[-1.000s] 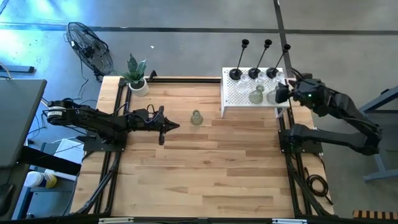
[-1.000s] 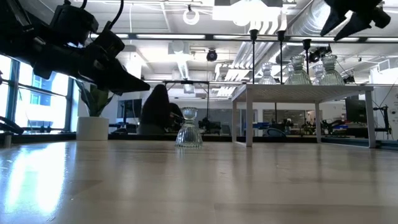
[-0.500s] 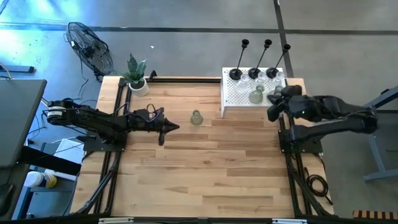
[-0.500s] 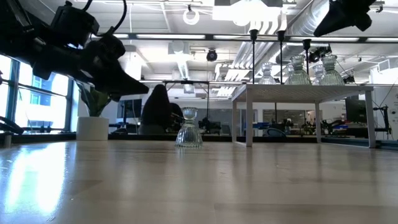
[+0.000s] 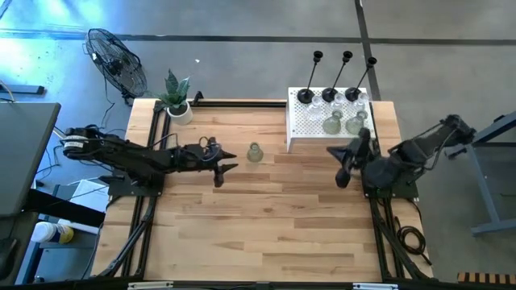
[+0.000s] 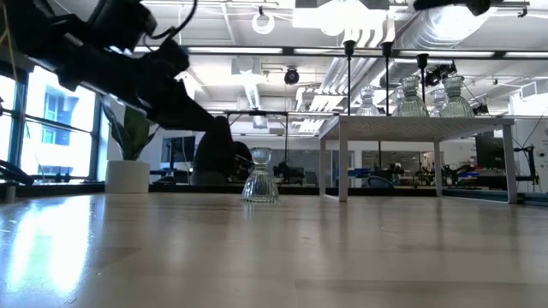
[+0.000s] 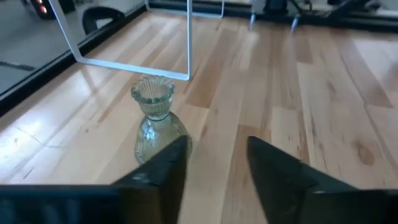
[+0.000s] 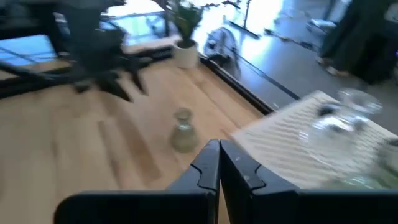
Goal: Pick & Place candle stick holders
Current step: Put the green glass candle holder on the shelf aligned with the other green glass candle holder
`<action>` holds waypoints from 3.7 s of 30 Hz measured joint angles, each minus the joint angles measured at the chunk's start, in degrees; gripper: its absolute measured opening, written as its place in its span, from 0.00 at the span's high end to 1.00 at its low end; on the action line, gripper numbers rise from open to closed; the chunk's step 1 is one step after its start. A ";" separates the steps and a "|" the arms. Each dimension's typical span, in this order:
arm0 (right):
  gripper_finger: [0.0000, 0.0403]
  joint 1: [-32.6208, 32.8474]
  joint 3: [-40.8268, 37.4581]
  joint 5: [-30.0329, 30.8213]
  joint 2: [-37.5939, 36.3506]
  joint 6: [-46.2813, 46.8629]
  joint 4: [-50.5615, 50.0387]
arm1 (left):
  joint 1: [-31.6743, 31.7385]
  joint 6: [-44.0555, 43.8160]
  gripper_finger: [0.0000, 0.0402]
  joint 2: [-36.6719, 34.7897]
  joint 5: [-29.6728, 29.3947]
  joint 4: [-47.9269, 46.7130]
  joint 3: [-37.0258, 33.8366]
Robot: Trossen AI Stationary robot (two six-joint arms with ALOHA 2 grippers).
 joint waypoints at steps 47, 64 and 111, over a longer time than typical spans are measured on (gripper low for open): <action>1.00 18.80 0.00 15.80 14.95 -5.70 16.94 | 10.49 4.71 0.58 28.89 4.29 8.14 18.62; 1.00 18.80 0.00 15.56 14.95 -5.68 16.72 | 10.49 0.18 0.58 28.89 10.69 7.80 24.37; 1.00 8.14 -9.79 -2.01 14.88 2.52 16.65 | 1.57 13.88 0.38 27.77 13.93 -16.83 41.03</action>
